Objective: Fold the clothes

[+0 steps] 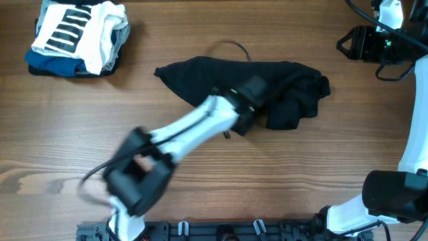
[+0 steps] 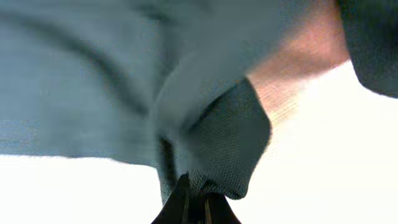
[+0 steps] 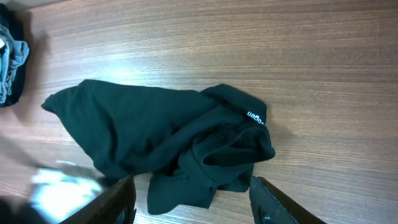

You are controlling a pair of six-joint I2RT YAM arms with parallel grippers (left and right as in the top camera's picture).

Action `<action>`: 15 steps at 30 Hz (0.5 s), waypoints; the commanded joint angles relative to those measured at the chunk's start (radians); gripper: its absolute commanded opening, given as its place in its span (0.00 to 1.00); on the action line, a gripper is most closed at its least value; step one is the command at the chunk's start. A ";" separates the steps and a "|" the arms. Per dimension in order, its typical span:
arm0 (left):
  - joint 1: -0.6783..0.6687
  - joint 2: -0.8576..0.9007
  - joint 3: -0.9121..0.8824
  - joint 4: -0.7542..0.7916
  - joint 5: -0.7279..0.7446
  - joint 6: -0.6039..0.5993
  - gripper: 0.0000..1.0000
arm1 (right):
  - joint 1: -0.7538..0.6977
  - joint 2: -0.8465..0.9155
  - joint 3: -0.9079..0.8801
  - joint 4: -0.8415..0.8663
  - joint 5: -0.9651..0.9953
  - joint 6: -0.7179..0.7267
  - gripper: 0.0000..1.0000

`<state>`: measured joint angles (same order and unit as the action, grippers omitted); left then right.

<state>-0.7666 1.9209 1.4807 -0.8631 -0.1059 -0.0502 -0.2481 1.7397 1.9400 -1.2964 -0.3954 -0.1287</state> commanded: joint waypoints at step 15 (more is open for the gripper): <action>0.447 -0.272 0.006 0.125 -0.008 -0.070 0.04 | 0.016 0.171 -0.216 0.055 0.006 0.001 0.49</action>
<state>-0.3500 1.6512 1.4887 -0.7605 -0.1074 -0.1040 -0.2424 1.8881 1.7893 -1.2625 -0.3946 -0.1287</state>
